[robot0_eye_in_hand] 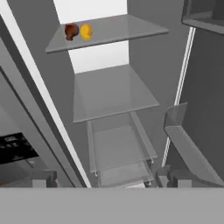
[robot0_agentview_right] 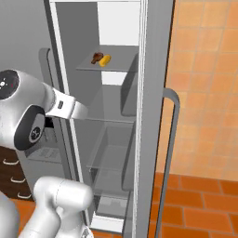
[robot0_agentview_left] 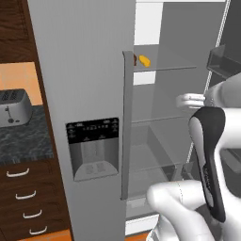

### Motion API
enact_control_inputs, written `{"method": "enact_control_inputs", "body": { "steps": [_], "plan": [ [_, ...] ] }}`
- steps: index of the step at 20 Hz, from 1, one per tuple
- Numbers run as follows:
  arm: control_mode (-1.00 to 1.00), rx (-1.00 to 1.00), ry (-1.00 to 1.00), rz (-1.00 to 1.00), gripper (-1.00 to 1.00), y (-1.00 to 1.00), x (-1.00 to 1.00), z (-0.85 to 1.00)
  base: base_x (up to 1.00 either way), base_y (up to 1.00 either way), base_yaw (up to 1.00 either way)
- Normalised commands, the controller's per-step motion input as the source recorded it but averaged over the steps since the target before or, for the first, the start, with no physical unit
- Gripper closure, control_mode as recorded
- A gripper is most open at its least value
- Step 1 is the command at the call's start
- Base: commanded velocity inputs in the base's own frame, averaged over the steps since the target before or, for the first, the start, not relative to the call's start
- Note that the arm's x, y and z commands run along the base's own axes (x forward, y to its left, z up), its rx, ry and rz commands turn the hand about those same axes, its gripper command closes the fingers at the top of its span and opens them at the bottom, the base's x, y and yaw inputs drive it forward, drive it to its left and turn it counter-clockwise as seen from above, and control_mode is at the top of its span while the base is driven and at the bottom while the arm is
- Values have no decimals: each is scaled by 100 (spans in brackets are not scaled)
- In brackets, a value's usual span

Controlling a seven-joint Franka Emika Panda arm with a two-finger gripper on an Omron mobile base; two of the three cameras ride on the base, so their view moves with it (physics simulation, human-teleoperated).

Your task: Place one corn and one chicken drumstick in each tupperware on the nearby counter, to pack two identical lunches.

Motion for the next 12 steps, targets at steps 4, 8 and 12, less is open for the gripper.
{"method": "enact_control_inputs", "body": {
  "steps": [4, 8, 12],
  "plan": [
    [-100, 2, -2, 3, -100, -3, 94, 87, 0, 0, 0],
    [-100, 0, 1, 15, -100, -16, 100, 31, 0, 0, 0],
    [-100, -6, 0, 24, -100, -6, 66, 4, 0, 0, 0]
  ]
}}
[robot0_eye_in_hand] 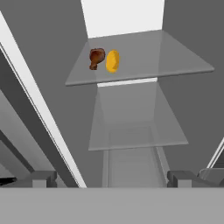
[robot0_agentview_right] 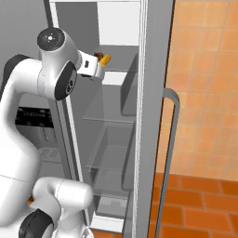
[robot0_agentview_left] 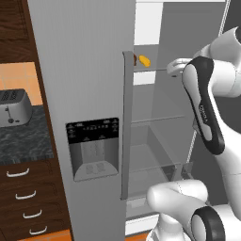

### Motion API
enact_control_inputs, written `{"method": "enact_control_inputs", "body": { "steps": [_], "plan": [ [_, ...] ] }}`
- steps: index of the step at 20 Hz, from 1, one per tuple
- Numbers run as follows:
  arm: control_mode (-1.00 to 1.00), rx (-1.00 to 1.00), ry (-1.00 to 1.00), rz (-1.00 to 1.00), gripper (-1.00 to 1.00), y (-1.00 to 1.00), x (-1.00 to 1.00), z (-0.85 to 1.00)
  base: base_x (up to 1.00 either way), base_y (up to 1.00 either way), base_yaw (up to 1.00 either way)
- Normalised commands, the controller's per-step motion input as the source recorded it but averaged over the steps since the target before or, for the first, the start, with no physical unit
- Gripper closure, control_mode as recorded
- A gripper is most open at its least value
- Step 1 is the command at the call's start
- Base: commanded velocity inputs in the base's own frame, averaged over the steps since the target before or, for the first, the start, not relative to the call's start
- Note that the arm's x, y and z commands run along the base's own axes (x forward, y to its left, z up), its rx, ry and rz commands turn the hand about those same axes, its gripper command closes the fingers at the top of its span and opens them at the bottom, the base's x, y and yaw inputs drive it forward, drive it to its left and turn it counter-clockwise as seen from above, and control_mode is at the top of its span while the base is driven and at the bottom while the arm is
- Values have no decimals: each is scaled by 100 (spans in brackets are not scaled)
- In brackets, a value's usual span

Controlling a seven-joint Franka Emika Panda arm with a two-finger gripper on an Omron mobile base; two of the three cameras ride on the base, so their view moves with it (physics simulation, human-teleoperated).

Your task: Place one corn and one chicken drumstick in each tupperware on the nearby counter, to pack two identical lunches.

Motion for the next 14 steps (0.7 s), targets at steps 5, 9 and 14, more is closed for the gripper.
{"method": "enact_control_inputs", "body": {
  "steps": [5, 9, 14],
  "plan": [
    [-100, -17, -7, 2, -100, 7, 78, 0, 0, 0, 0],
    [-100, -9, -4, 0, -100, 4, 87, -5, 0, 0, 0],
    [-100, 0, 0, 0, -100, -2, 83, -15, 0, 0, 0]
  ]
}}
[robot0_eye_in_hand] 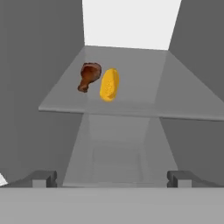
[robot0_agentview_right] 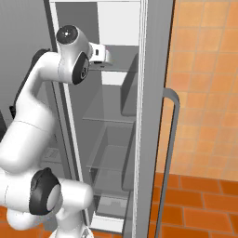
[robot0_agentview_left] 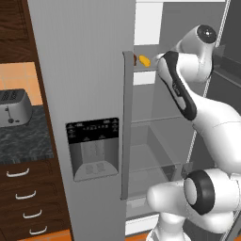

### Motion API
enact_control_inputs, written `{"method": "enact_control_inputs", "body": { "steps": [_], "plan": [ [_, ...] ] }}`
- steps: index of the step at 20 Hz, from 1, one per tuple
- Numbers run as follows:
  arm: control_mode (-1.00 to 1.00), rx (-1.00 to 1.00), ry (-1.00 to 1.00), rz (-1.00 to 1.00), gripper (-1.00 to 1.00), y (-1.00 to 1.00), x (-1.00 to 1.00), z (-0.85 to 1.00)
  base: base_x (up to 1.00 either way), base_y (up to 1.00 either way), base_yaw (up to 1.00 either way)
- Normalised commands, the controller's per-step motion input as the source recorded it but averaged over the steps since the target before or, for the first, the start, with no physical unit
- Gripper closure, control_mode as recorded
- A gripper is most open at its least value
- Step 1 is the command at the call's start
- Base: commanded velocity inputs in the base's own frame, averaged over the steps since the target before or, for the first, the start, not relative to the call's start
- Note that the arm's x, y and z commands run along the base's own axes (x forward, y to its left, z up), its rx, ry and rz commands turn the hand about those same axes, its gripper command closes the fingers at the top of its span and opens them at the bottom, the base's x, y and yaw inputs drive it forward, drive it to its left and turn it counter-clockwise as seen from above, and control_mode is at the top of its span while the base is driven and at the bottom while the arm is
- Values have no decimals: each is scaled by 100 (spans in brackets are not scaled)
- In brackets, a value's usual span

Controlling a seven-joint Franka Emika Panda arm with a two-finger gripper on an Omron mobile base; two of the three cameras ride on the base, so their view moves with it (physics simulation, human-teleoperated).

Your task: Place one corn and one chicken drumstick in each tupperware on the nearby counter, to pack two identical lunches.

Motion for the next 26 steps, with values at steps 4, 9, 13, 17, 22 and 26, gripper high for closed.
{"method": "enact_control_inputs", "body": {
  "steps": [4, 9, 13, 17, 22, 26],
  "plan": [
    [-100, 3, 0, 5, -100, -25, 98, 0, 0, 0, 0],
    [-100, 0, 0, 0, -100, 0, 66, -21, 0, 0, 0],
    [-100, 0, 0, 0, -100, 2, 66, -44, 0, 0, 0],
    [-100, 2, 0, 0, -100, 1, 79, -3, 0, 0, 0],
    [-100, 1, 7, 0, -100, 5, 68, 0, 0, 0, 0],
    [-100, 1, 7, 0, -100, 2, 48, 0, 0, 0, 0]
  ]
}}
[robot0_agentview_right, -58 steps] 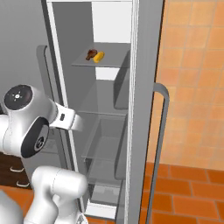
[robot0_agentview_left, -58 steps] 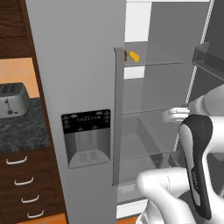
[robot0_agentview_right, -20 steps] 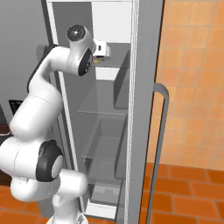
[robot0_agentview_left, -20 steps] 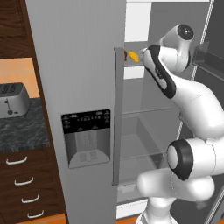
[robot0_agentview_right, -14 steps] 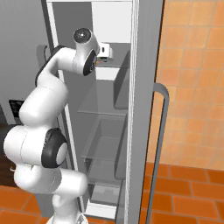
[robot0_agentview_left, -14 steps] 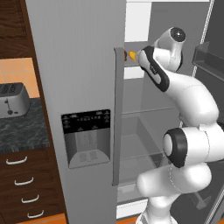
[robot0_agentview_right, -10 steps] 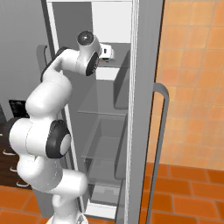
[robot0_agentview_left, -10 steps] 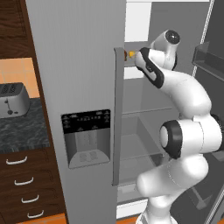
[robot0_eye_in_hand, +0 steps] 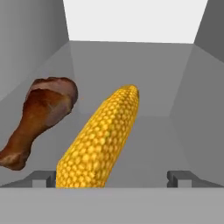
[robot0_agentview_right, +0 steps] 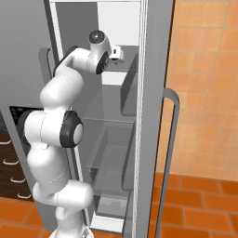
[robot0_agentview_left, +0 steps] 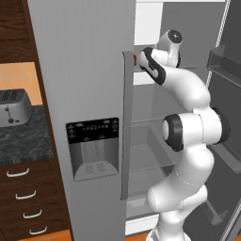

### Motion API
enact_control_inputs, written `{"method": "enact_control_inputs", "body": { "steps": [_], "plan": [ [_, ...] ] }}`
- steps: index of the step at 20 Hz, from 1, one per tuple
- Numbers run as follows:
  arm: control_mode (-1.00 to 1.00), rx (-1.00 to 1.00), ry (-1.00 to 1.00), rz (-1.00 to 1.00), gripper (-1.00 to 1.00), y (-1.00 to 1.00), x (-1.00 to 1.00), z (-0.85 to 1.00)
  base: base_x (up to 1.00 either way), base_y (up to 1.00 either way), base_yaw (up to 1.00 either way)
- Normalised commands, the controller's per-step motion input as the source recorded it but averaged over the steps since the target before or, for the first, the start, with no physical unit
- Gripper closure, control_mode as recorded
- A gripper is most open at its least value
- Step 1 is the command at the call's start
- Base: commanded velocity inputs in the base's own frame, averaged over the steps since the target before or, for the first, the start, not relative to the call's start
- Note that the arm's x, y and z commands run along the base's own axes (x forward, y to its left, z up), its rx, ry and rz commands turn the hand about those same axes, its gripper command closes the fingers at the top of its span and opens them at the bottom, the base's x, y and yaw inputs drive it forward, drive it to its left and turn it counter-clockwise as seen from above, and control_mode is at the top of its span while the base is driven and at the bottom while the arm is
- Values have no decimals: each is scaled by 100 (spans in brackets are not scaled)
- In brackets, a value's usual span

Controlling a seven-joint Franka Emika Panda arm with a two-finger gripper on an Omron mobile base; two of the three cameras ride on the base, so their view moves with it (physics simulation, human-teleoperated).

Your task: Place one corn and one chicken drumstick in each tupperware on the nearby counter, to pack two identical lunches.

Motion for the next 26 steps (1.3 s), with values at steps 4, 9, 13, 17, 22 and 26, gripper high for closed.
{"method": "enact_control_inputs", "body": {
  "steps": [4, 9, 13, 17, 22, 26],
  "plan": [
    [-100, 1, 0, 4, -100, 0, 49, -21, 0, 0, 0],
    [-100, 0, -1, 2, 100, 11, 6, -22, 0, 0, 0],
    [-100, 0, -3, 2, 100, 4, 1, -24, 0, 0, 0],
    [-100, 0, 0, 0, 100, 0, -3, 0, 0, 0, 0],
    [-100, 1, -22, 0, 100, -12, -85, -4, 0, 0, 0],
    [-100, 0, -56, 0, 100, -13, -100, 0, 0, 0, 0]
  ]
}}
